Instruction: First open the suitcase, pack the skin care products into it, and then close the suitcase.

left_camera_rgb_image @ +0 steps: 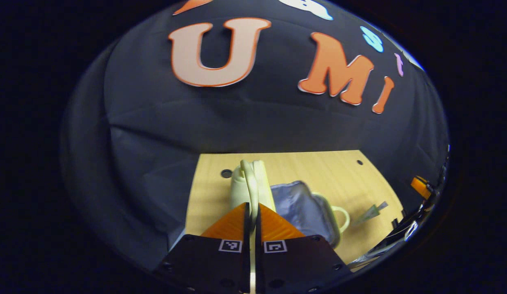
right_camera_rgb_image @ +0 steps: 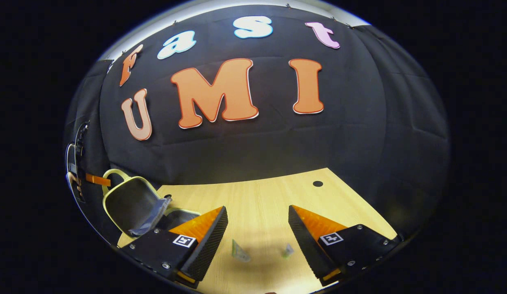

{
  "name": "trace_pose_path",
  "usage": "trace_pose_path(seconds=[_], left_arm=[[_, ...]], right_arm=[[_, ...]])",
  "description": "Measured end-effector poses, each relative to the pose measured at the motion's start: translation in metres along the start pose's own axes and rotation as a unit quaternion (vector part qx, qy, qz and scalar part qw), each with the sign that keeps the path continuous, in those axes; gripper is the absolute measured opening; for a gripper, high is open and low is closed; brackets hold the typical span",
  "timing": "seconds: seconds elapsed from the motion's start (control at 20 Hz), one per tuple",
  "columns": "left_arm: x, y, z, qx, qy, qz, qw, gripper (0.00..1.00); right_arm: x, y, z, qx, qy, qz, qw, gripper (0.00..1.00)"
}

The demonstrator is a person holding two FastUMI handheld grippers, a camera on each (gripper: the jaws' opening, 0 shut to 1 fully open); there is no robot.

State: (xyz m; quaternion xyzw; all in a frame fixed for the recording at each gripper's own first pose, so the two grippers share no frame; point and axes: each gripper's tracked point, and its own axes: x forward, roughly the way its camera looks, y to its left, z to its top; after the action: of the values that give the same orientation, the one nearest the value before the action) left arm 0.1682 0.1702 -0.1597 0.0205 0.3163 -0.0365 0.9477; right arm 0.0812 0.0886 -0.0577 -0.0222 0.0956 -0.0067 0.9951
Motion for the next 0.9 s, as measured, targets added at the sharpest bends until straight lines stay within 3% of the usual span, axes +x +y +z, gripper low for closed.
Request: trace_pose_path(seconds=[0.2, 0.4, 0.75, 0.85, 0.9], left_arm=[[0.016, 0.073, -0.047, -0.008, 0.042, 0.036, 0.998, 0.05], [0.047, 0.116, -0.101, -0.022, 0.085, 0.051, 0.995, 0.05], [0.097, 0.149, -0.193, -0.067, 0.145, 0.075, 0.984, 0.05], [0.094, 0.157, -0.203, -0.057, 0.164, 0.101, 0.98, 0.14], [0.094, 0.159, -0.204, -0.048, 0.168, 0.107, 0.979, 0.25]], right_arm=[[-0.001, 0.026, -0.004, 0.0, 0.01, -0.005, 1.0, 0.95], [-0.005, 0.036, -0.01, -0.006, 0.017, -0.02, 1.0, 0.95], [-0.011, 0.034, -0.023, -0.015, 0.039, -0.038, 0.998, 0.95], [-0.012, 0.029, -0.022, -0.019, 0.039, -0.045, 0.998, 0.95], [-0.012, 0.027, -0.022, -0.02, 0.039, -0.047, 0.998, 0.95]])
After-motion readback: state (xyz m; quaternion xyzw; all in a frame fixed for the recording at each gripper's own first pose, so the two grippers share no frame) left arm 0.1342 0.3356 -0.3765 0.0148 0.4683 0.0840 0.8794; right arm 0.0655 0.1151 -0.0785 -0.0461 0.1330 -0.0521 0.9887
